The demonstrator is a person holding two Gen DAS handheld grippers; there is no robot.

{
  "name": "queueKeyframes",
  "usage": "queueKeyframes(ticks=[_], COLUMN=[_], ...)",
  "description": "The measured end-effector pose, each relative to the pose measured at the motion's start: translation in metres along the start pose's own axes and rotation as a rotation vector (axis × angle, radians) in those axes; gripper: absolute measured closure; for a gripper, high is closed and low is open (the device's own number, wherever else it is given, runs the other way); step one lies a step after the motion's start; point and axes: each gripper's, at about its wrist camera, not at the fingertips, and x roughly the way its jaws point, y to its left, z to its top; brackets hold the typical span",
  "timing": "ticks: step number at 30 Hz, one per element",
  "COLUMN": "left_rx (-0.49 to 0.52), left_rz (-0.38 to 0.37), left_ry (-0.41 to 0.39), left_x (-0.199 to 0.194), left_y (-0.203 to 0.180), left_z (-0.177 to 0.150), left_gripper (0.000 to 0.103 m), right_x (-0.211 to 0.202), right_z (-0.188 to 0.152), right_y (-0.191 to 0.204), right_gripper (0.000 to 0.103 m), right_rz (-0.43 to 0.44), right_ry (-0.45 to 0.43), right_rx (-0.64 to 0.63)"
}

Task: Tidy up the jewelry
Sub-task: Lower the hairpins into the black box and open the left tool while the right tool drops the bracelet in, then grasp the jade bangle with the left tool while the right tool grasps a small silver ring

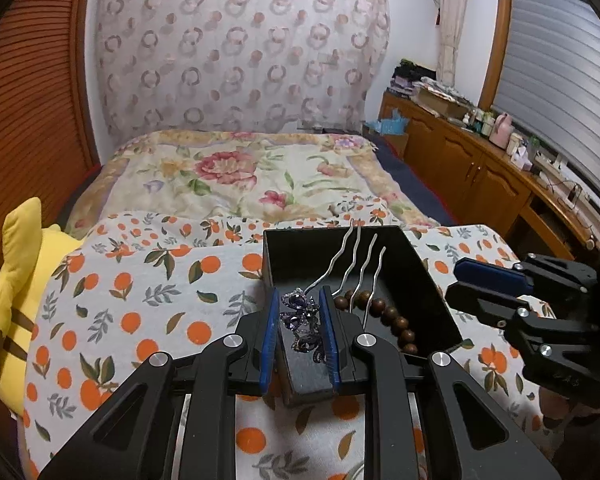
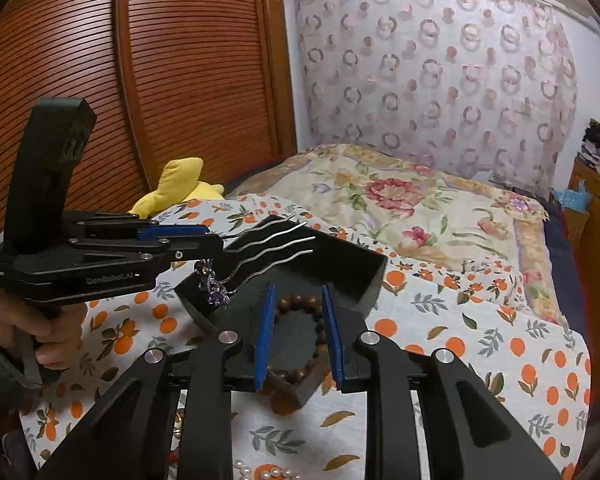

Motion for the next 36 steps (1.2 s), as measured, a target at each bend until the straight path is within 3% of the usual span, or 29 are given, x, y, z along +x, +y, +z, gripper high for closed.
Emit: queueKeyframes(ticks=[5, 7, 11, 18, 25, 29, 36], left_rx=[0.004, 0.007, 0.006, 0.026, 0.05, 0.083, 0.126], left_rz=[-0.004, -0.003, -0.006, 0.003, 0.01, 0.0, -0.049], left_ry=[0.013, 0.009, 0.001, -0.031, -0.019, 0.001, 0.058], left_x=[0.007, 0.007, 0.001, -0.026, -0.051, -0.058, -0.056], left_y=[-0.003, -0.004, -0.004, -0.005, -0.005, -0.009, -0.027], left_z=[0.0, 0.001, 0.0, -0.016, -0.053, -0.071, -0.094], left_gripper=[0.083, 0.074, 0.068, 0.032, 0.015, 0.01, 0.008], right_x=[0.001, 0.0, -0.004, -0.027, -0.049, -0.058, -0.07], right_z=[-0.002, -0.001, 0.002, 0.006, -0.02, -0.045, -0.084], right_y=[-0.004, -0.006, -0.008, 0.001, 0.019, 0.027, 0.031], right_gripper=[0.077, 0.077, 0.077, 0.077, 0.077, 0.069, 0.066], right_rz=[-0.012, -0.017, -0.034, -0.056, -0.071, -0.078, -0.102], right_ry=[0.007, 0.004, 0.0, -0.017, 0.008, 0.035, 0.07], right_rx=[-0.003, -0.002, -0.001, -0.03, -0.045, -0.018, 0.035])
